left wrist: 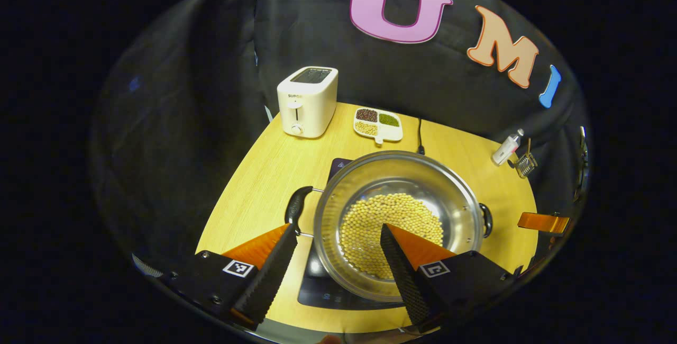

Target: First push the handle of the pot to place it horizontally, then grasp the pot with both hands and set it on the induction cooktop.

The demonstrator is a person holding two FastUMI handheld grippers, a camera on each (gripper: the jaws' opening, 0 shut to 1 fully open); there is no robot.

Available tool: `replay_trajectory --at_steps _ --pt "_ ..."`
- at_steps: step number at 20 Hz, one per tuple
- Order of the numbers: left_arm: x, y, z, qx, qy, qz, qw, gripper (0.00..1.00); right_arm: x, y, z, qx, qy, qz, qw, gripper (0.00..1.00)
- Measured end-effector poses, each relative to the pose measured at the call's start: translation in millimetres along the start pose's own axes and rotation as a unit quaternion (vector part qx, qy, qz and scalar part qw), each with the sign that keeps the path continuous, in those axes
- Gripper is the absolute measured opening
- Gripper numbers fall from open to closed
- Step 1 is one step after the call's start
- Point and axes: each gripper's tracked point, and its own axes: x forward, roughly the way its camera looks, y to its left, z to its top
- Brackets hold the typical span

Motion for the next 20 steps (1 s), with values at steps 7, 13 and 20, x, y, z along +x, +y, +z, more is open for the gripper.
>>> replay_trajectory --at_steps 7,13,20 --pt "-92 -121 18 0.009 -0.101 0.011 0.995 0.97 -100 -96 42 -0.038 -0.099 -0.02 0.994 0.93" --pt "-152 -209 41 -0.006 -0.2 0.01 0.98 0.97 -182 -144 108 -0.087 -0.21 -0.019 0.974 1.0" --pt "-213 -262 67 0.003 -0.292 0.025 0.956 0.94 -248 -153 164 -0.118 -0.325 -0.017 0.938 0.92"
